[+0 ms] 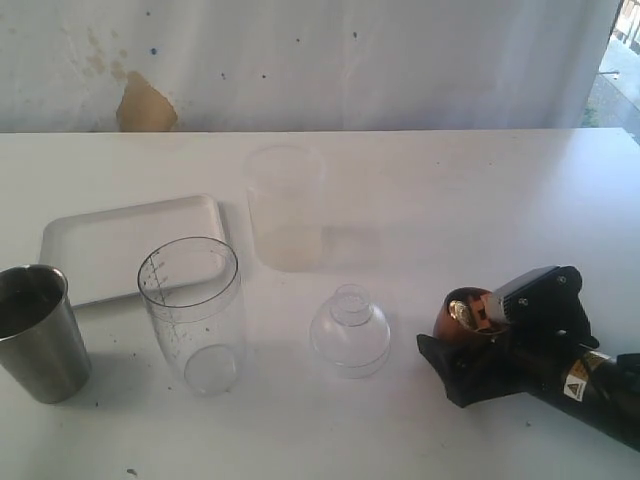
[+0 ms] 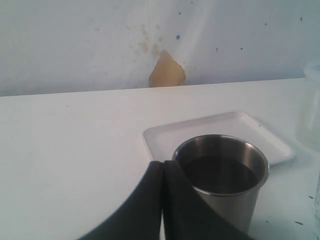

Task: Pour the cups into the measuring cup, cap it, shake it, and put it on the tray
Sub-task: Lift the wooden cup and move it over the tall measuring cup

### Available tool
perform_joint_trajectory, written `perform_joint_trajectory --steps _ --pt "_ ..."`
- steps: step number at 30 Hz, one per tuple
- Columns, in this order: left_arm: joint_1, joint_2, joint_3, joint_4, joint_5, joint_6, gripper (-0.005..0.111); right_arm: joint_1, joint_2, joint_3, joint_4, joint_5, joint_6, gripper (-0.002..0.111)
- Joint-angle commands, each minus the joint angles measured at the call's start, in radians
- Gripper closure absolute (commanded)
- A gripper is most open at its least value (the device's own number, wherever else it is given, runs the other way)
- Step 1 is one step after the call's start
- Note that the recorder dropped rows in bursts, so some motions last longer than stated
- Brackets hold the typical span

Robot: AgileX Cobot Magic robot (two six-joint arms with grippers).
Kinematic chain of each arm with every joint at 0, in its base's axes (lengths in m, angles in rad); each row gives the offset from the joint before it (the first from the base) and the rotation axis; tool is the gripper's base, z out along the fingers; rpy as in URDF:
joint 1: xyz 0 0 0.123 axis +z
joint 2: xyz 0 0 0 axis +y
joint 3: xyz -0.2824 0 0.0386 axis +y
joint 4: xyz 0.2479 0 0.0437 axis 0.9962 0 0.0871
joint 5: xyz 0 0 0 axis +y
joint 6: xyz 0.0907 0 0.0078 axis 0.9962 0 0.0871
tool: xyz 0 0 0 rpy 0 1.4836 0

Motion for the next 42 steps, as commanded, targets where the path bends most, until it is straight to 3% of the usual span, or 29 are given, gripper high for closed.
perform_joint_trajectory --steps 1,4,6,7,12,15,17,22,32,42 --pt "0.002 -0.004 0.006 -0.002 0.001 -0.005 0.107 0.001 0.004 -0.008 -0.006 0.005 0.046 0.042" --pt "0.002 -0.004 0.006 -0.002 0.001 -0.005 0.107 0.001 0.004 -0.008 -0.015 0.007 0.069 0.072" --pt "0.002 -0.004 0.006 -0.002 0.001 -0.005 0.107 0.001 0.000 -0.008 -0.087 0.007 0.069 0.104" --pt "0.002 -0.004 0.006 -0.002 0.001 -0.005 0.107 0.001 -0.011 -0.008 -0.104 0.007 0.069 0.108" --pt "0.002 -0.004 0.006 -0.002 0.001 -0.005 0.107 0.001 -0.170 -0.015 -0.109 0.021 0.112 0.108" --pt "0.002 -0.004 0.006 -0.002 0.001 -0.005 0.107 0.017 -0.387 -0.106 -0.113 0.315 0.321 0.108" --pt "0.002 -0.004 0.006 -0.002 0.001 -0.005 0.107 0.077 -0.498 -0.188 -0.190 0.448 0.414 0.108" --pt "0.002 -0.004 0.006 -0.002 0.001 -0.005 0.107 0.371 -0.561 -0.512 -0.334 0.925 0.523 0.108" --pt "0.002 -0.004 0.006 -0.002 0.001 -0.005 0.107 0.571 -0.359 -0.779 -0.366 1.024 0.468 0.108" --pt "0.002 -0.004 0.006 -0.002 0.001 -0.005 0.107 0.681 -0.221 -0.931 -0.366 1.169 0.175 0.108"
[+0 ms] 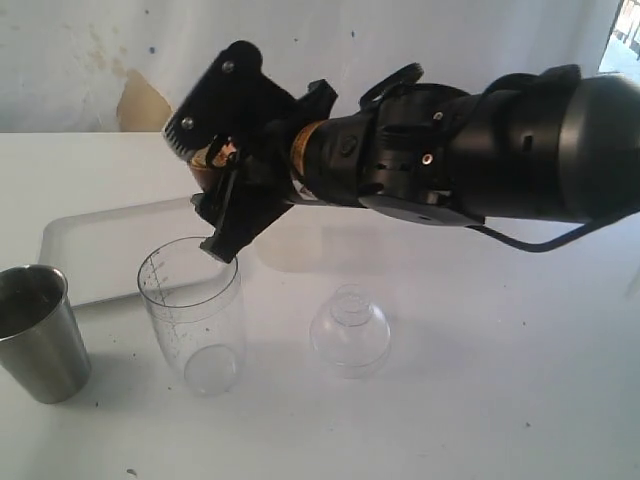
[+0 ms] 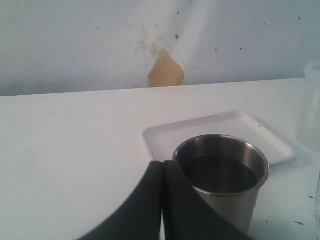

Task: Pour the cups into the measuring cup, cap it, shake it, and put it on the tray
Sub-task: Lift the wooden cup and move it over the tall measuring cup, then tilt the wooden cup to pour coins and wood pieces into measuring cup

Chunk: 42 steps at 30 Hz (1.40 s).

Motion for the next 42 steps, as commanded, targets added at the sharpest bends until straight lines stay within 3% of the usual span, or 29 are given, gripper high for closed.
perform_joint_trajectory --steps 1,15,42 --pt "0.002 -0.004 0.006 -0.002 0.001 -0.005 0.107 0.017 0.028 -0.055 -0.003 0.029 -0.113 0.108" --pt "0.002 -0.004 0.006 -0.002 0.001 -0.005 0.107 0.019 0.063 -0.073 -0.007 0.038 -0.663 0.108" --pt "0.002 -0.004 0.006 -0.002 0.001 -0.005 0.107 0.048 0.018 -0.073 -0.010 0.078 -1.040 0.108"
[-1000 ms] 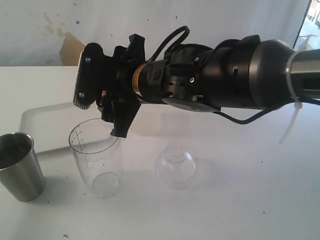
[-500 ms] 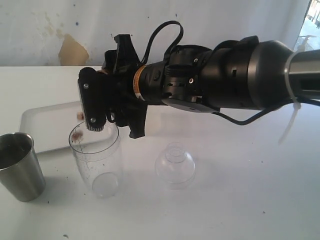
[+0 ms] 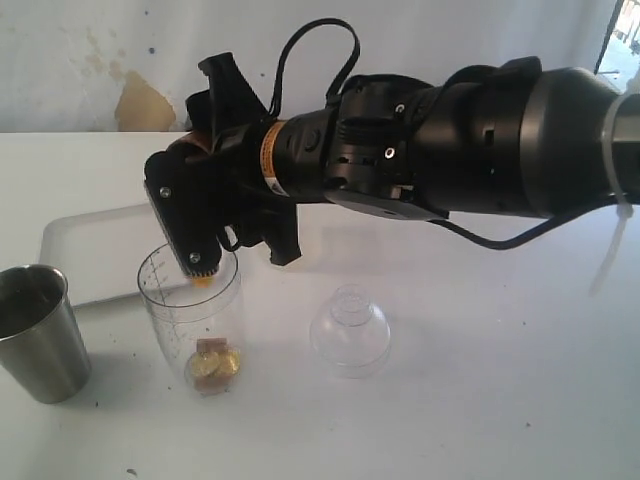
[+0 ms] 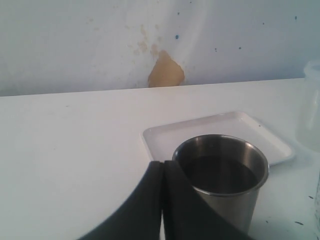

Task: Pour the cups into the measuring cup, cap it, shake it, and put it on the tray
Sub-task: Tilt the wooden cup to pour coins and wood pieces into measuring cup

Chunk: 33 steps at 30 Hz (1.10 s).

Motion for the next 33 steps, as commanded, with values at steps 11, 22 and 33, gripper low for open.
perform_joint_trajectory --steps 11,22,33 --pt "0.002 -0.004 0.006 -0.002 0.001 -0.005 0.107 0.009 -0.012 -0.009 -0.004 -0.016 -0.286 0.108" --pt "0.002 -0.004 0.006 -0.002 0.001 -0.005 0.107 0.009 -0.012 -0.009 -0.004 -0.074 -0.428 0.108" --pt "0.002 -0.004 0.006 -0.002 0.001 -0.005 0.107 0.011 -0.012 -0.009 -0.004 -0.104 -0.531 0.108"
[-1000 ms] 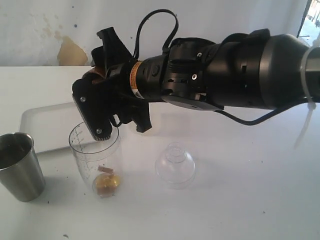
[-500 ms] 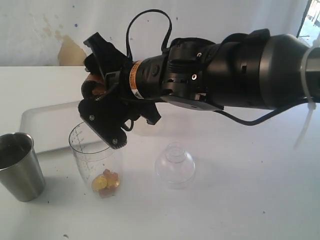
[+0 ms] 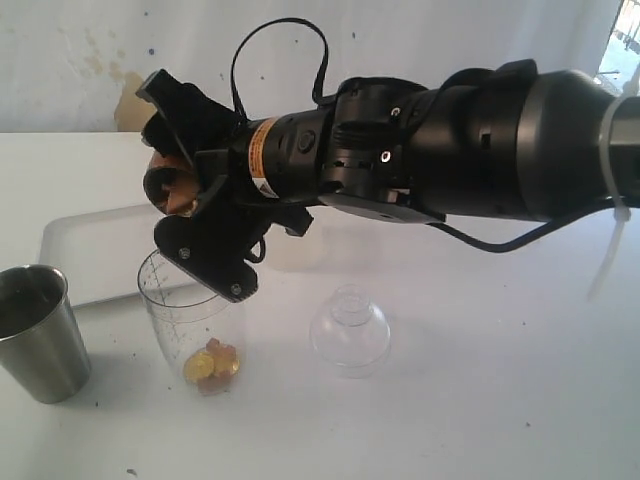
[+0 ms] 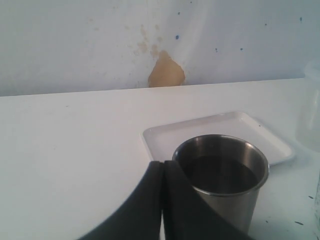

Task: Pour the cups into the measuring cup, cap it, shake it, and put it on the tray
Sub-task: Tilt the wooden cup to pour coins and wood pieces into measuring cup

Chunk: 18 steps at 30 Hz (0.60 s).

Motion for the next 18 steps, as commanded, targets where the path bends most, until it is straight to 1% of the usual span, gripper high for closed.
perform_joint_trajectory --steps 1,9,18 --pt "0.002 -0.004 0.006 -0.002 0.001 -0.005 0.107 0.003 -0.012 -0.009 -0.004 -0.025 -0.030 0.108" --pt "0.002 -0.004 0.006 -0.002 0.001 -0.005 0.107 0.001 0.026 -0.009 -0.006 -0.001 -0.046 0.108" --pt "0.002 -0.004 0.006 -0.002 0.001 -0.005 0.107 0.001 0.034 -0.009 -0.007 0.019 -0.276 0.108"
